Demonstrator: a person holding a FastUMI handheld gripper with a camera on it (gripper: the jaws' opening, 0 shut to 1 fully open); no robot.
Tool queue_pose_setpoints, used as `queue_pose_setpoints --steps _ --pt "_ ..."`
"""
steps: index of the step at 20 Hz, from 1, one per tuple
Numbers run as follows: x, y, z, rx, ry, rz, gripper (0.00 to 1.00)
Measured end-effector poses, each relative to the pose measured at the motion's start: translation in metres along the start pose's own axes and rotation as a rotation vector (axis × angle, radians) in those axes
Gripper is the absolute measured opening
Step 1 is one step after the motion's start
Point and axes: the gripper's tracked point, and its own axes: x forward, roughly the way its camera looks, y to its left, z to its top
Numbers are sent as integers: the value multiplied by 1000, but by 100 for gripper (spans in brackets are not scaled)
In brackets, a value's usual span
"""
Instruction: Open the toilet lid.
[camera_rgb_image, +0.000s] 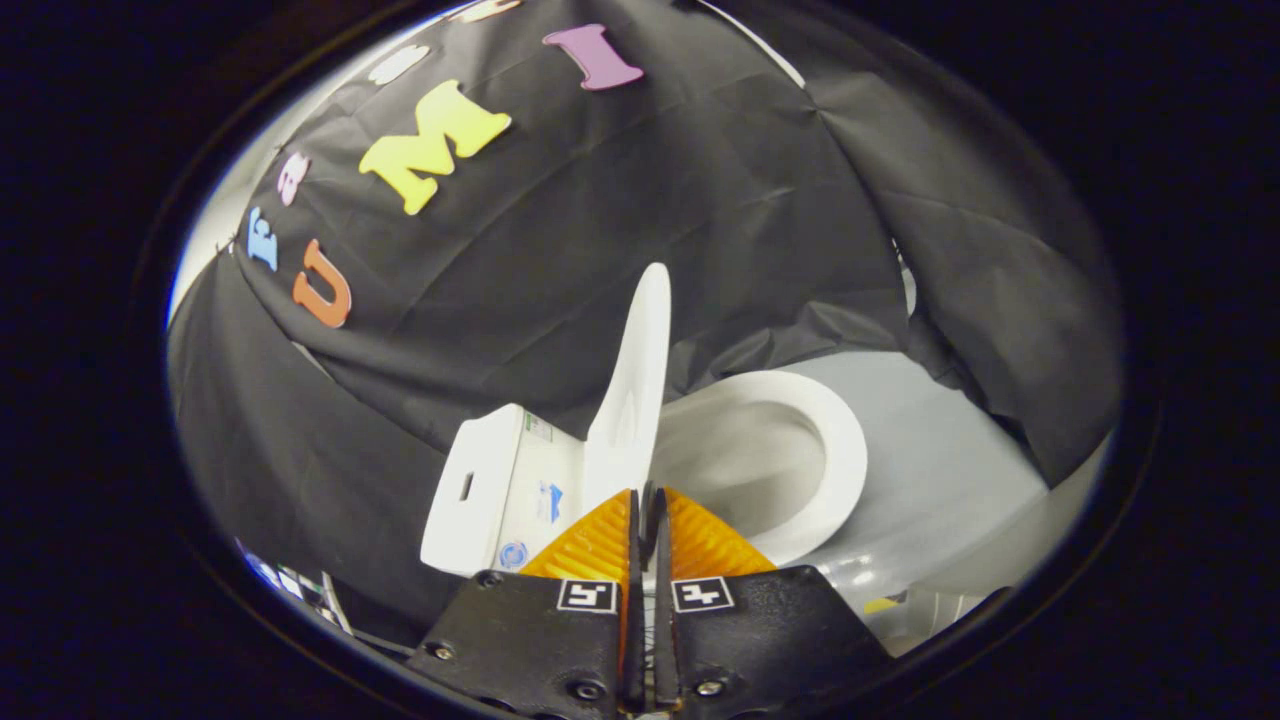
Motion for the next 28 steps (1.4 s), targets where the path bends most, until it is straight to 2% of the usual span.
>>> queue_pose_setpoints --steps 12,21,26,28 --pt "-6 55 2 -189 -54 -115 8" --pt "-8 99 2 -269 -82 -156 8" --pt "-6 118 -1 -395 -116 -285 7" --pt "-4 130 0 -415 -126 -299 7"
